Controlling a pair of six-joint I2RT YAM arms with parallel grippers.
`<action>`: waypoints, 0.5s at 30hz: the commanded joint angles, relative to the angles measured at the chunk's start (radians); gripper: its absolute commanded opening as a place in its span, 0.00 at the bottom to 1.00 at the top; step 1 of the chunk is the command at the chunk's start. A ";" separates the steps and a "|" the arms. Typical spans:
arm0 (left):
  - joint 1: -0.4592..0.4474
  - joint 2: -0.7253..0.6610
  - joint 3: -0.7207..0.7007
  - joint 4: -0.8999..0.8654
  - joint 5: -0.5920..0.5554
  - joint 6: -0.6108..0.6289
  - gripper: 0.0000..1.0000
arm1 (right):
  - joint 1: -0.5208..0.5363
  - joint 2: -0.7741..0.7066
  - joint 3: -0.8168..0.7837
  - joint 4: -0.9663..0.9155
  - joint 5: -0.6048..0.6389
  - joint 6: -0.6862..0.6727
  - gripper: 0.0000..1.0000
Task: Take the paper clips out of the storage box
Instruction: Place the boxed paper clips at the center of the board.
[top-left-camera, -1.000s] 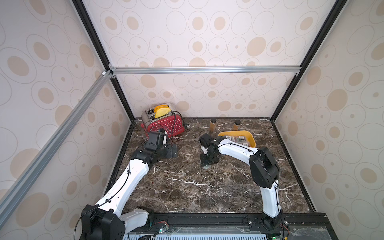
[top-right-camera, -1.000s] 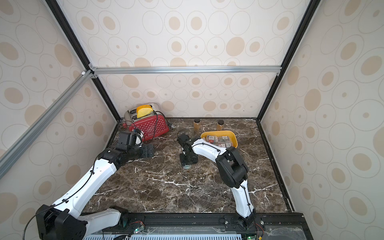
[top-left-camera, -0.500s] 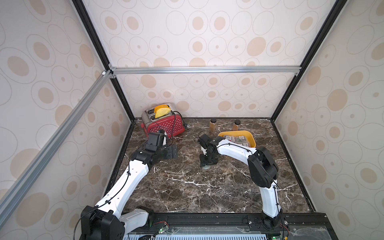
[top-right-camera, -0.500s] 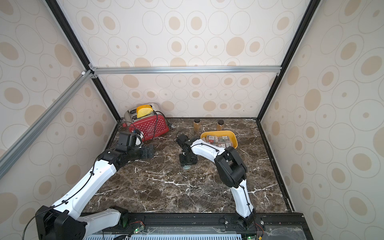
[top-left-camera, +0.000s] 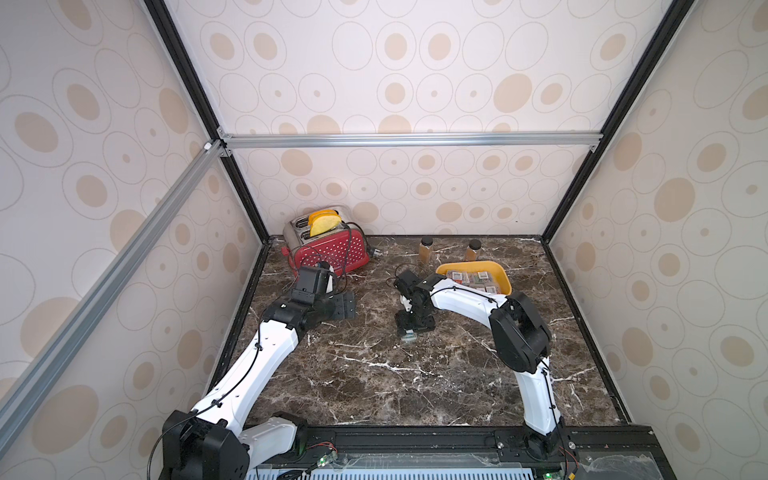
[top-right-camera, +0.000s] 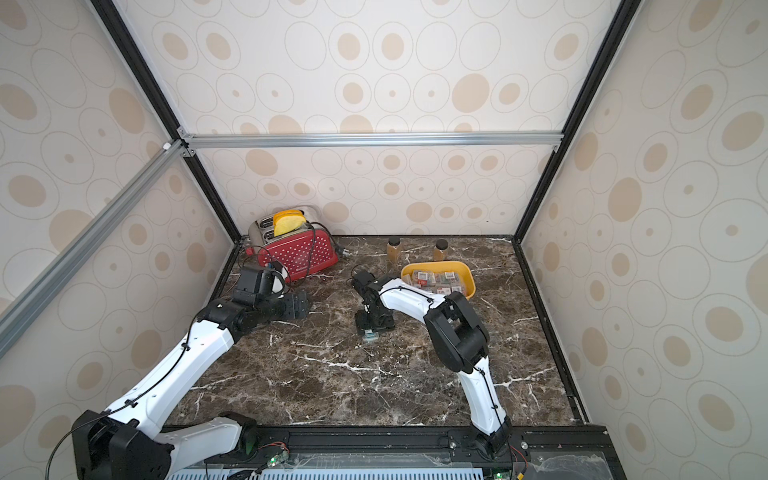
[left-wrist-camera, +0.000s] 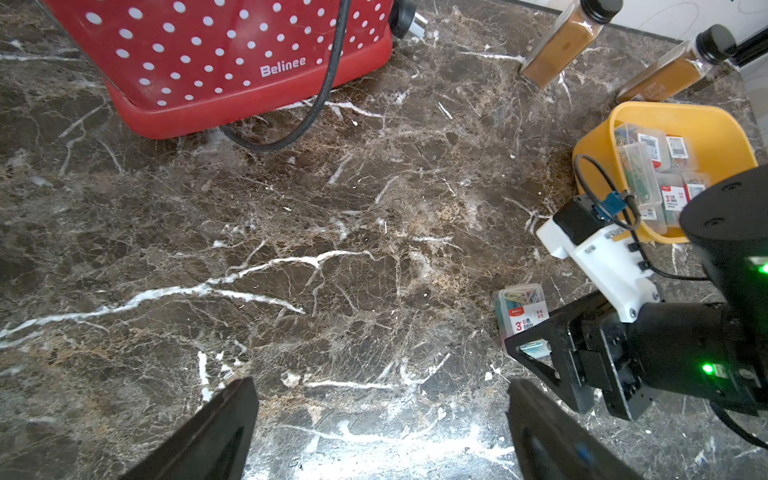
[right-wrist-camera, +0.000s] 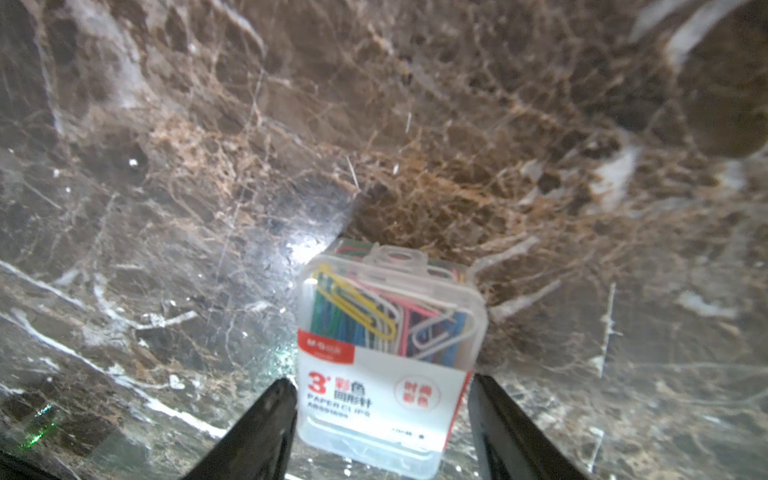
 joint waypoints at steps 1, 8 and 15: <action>-0.007 -0.024 0.000 -0.001 0.001 -0.002 0.97 | 0.008 0.019 0.023 -0.022 -0.002 0.004 0.69; -0.007 -0.026 0.001 -0.006 -0.002 0.007 0.97 | 0.009 0.024 0.025 -0.021 -0.008 0.022 0.58; -0.006 -0.033 0.000 -0.010 -0.001 0.012 0.97 | 0.013 0.017 0.026 -0.038 -0.009 0.063 0.50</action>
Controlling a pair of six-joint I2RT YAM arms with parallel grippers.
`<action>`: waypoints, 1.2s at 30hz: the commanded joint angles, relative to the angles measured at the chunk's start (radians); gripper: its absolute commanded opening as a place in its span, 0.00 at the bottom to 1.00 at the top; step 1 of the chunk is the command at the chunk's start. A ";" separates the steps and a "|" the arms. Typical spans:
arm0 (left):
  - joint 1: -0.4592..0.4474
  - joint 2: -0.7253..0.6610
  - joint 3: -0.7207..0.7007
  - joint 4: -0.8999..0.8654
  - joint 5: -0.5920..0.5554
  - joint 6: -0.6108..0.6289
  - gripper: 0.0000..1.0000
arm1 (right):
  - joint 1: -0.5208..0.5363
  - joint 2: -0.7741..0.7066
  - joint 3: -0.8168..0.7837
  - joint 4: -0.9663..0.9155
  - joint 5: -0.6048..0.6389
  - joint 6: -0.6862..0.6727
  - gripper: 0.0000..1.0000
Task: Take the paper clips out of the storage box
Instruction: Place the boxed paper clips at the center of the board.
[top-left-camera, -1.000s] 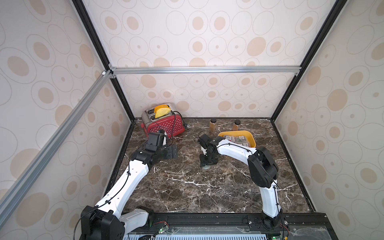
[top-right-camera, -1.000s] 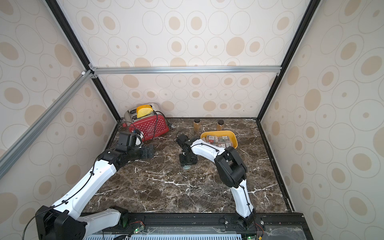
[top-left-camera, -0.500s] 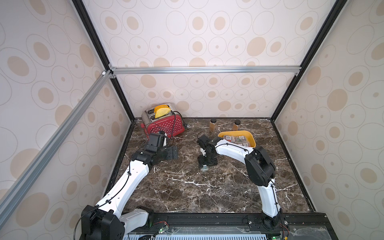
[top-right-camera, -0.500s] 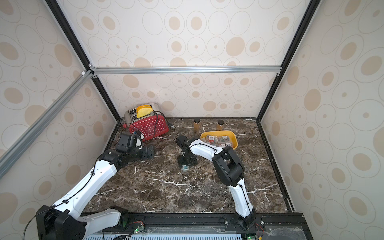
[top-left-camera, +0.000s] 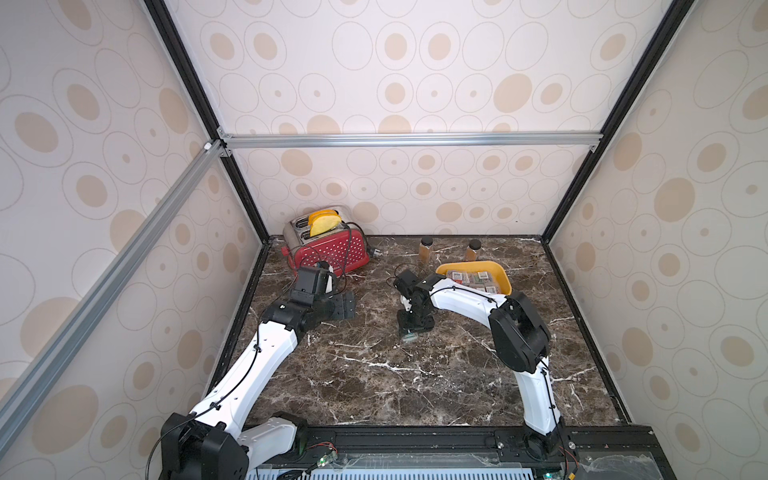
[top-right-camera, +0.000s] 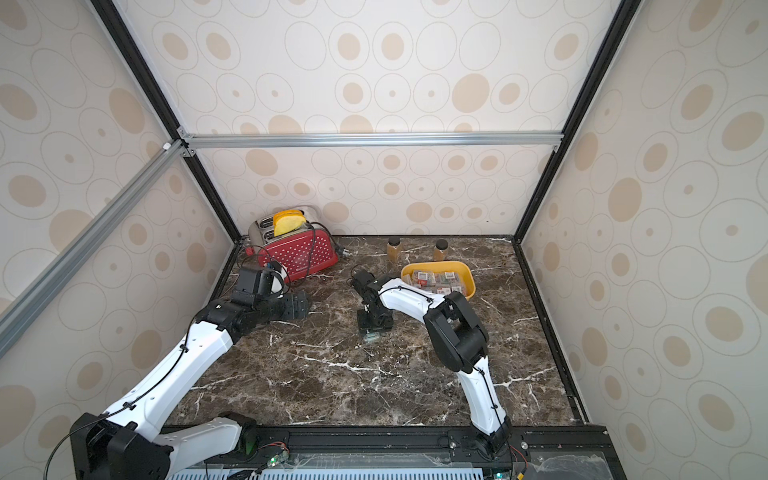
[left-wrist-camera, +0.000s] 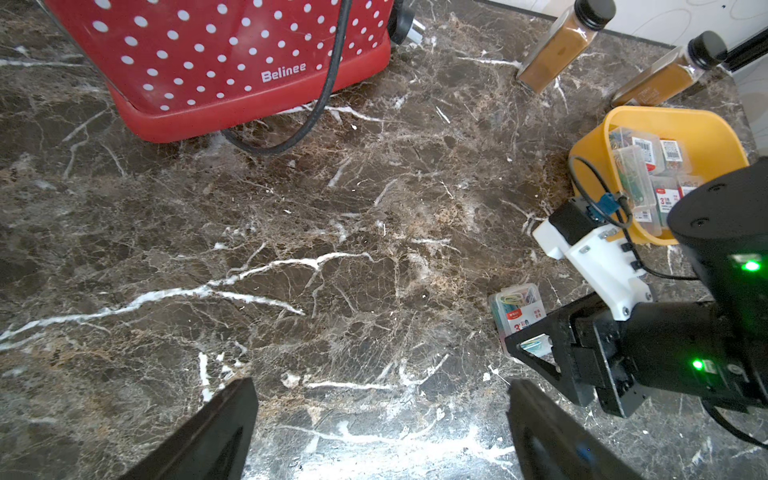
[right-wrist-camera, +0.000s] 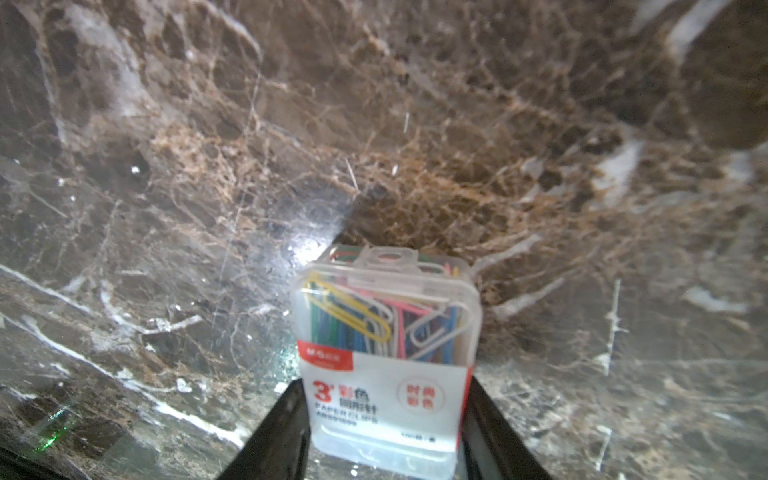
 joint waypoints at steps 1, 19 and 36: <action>-0.006 -0.022 0.000 -0.010 -0.001 0.013 0.97 | 0.012 0.011 0.017 -0.035 0.000 0.039 0.50; -0.007 -0.031 0.003 -0.021 -0.009 0.031 0.99 | 0.005 -0.004 0.012 -0.031 0.014 0.089 0.66; -0.007 -0.038 0.092 -0.024 -0.024 0.045 0.99 | -0.025 -0.131 0.129 -0.170 0.163 -0.103 1.00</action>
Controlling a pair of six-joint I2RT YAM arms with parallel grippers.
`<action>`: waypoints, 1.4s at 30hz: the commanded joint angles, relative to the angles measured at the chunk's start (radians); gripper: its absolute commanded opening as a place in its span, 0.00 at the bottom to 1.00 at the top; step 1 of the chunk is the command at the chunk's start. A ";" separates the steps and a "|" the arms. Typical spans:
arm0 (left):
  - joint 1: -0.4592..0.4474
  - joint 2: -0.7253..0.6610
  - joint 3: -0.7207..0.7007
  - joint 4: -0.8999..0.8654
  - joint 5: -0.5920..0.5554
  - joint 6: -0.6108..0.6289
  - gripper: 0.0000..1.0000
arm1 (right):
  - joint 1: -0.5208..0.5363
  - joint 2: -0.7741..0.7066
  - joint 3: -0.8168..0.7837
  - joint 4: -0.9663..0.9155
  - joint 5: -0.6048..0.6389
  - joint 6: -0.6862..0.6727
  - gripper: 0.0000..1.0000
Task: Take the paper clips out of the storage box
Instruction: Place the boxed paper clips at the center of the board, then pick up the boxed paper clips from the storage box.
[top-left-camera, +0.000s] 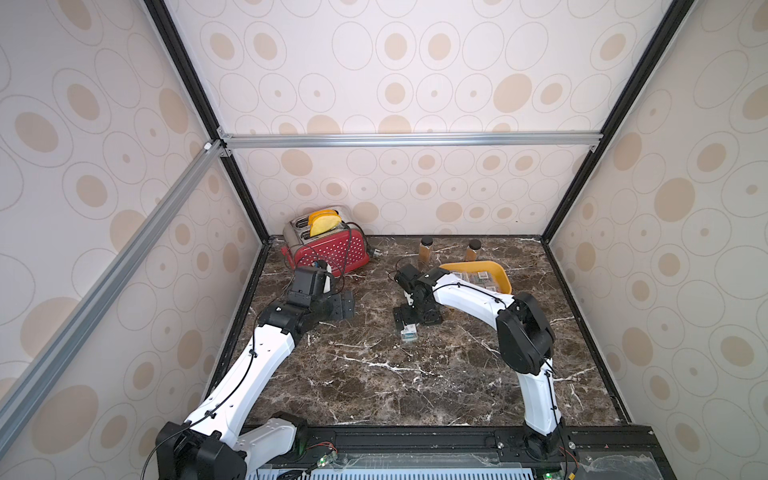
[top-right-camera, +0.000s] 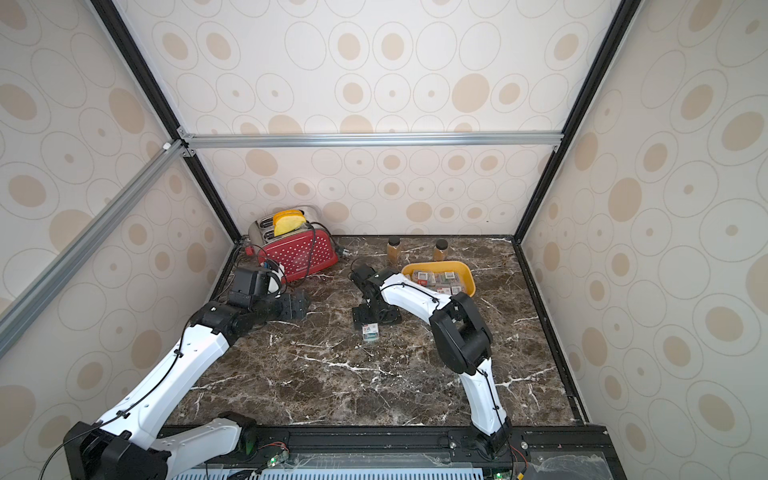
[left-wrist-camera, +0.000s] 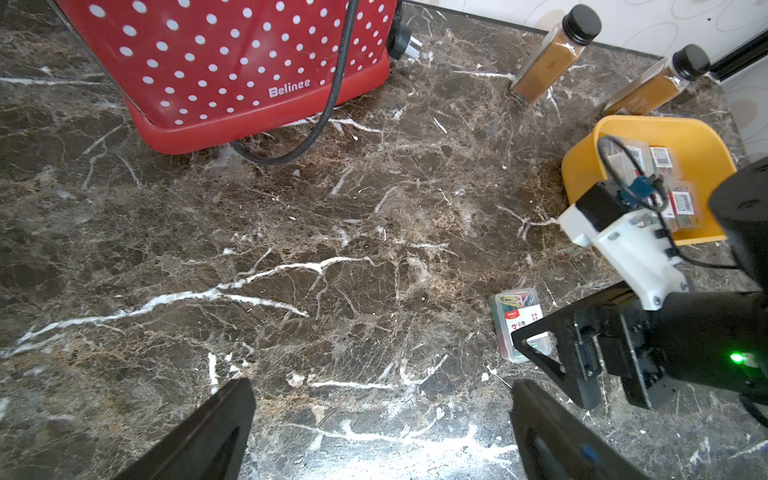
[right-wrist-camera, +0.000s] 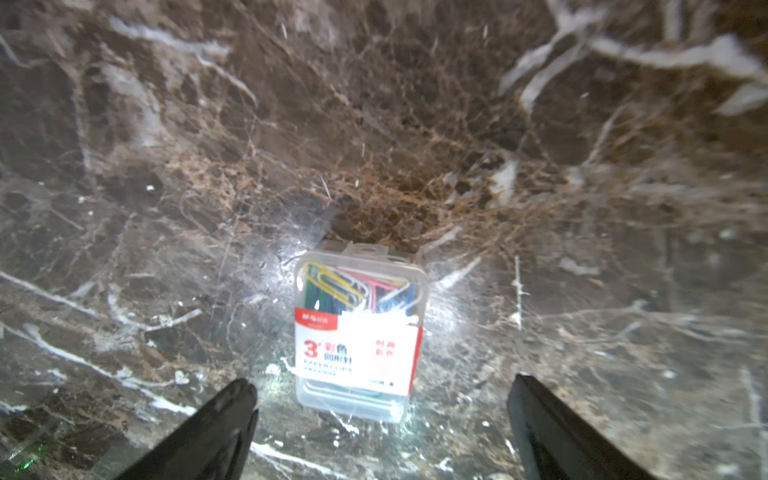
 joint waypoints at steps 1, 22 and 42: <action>-0.007 -0.003 0.087 -0.043 -0.013 0.028 0.99 | -0.017 -0.090 0.076 -0.091 0.069 -0.094 1.00; -0.007 0.130 0.233 0.030 0.063 0.009 0.99 | -0.372 0.064 0.318 -0.046 0.130 -0.509 0.94; -0.006 0.213 0.264 0.016 0.095 0.046 0.99 | -0.536 0.202 0.364 -0.003 -0.193 -0.716 0.97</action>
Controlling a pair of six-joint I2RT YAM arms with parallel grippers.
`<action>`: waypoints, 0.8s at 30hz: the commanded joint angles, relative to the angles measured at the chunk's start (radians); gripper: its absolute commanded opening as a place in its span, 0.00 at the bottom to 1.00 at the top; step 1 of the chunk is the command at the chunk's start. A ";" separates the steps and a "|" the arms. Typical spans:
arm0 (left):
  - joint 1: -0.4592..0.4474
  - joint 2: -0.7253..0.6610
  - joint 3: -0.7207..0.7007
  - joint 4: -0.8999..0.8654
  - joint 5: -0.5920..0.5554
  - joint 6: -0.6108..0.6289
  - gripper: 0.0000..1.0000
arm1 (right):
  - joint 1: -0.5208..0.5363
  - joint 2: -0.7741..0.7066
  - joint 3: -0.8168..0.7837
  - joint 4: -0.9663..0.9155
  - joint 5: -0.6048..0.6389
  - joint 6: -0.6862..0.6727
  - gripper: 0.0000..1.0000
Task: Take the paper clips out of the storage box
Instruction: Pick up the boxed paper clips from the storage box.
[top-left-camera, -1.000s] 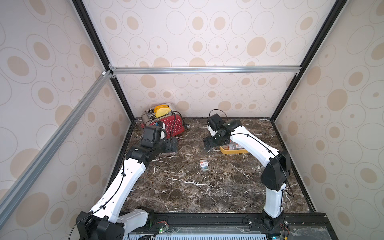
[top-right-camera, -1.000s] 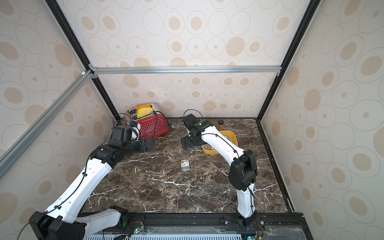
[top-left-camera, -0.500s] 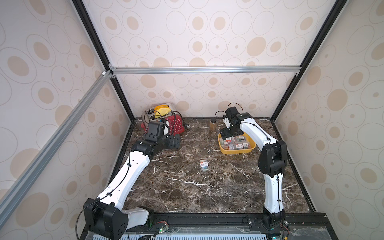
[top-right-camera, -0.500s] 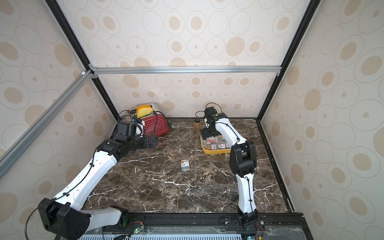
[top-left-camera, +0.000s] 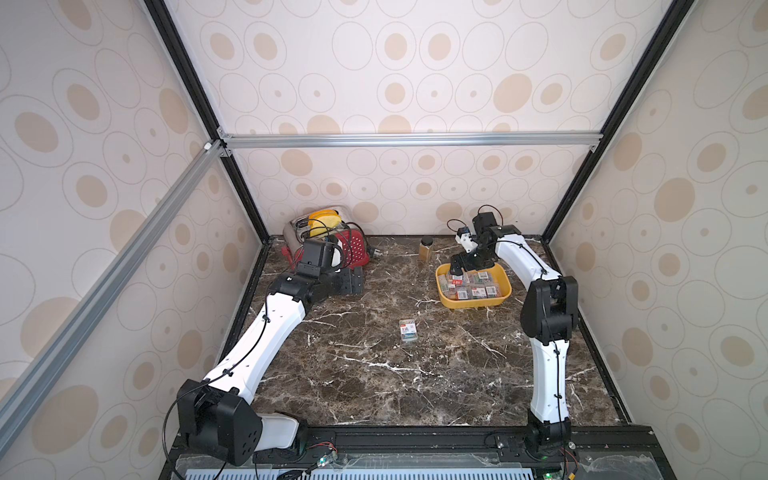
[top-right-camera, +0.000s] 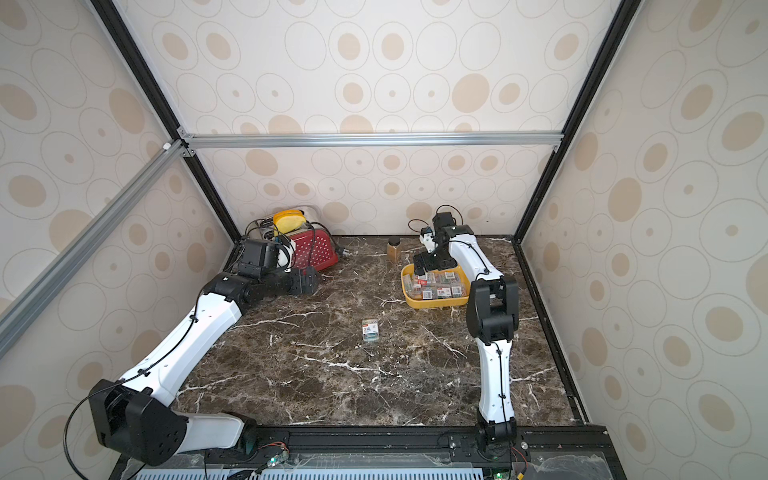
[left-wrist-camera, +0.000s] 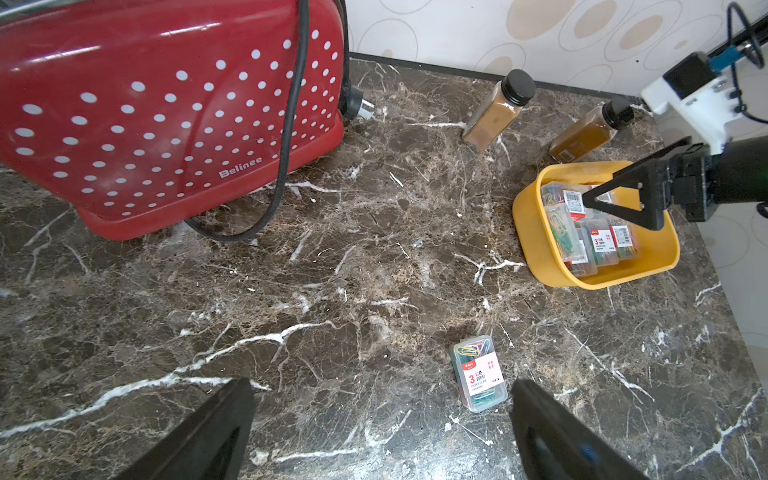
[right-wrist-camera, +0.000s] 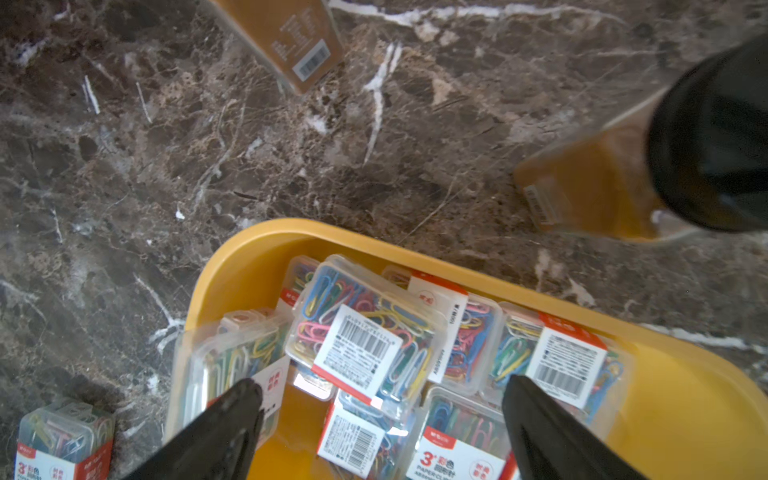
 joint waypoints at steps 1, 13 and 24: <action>-0.007 -0.003 0.027 0.001 0.012 0.022 0.99 | 0.002 0.031 0.024 -0.021 -0.047 -0.080 0.97; -0.006 -0.015 0.011 -0.015 0.006 0.032 0.99 | -0.012 0.075 0.053 0.024 -0.113 -0.128 0.97; -0.007 -0.021 -0.001 -0.021 -0.001 0.034 0.99 | -0.016 0.083 0.022 0.006 -0.136 -0.145 0.89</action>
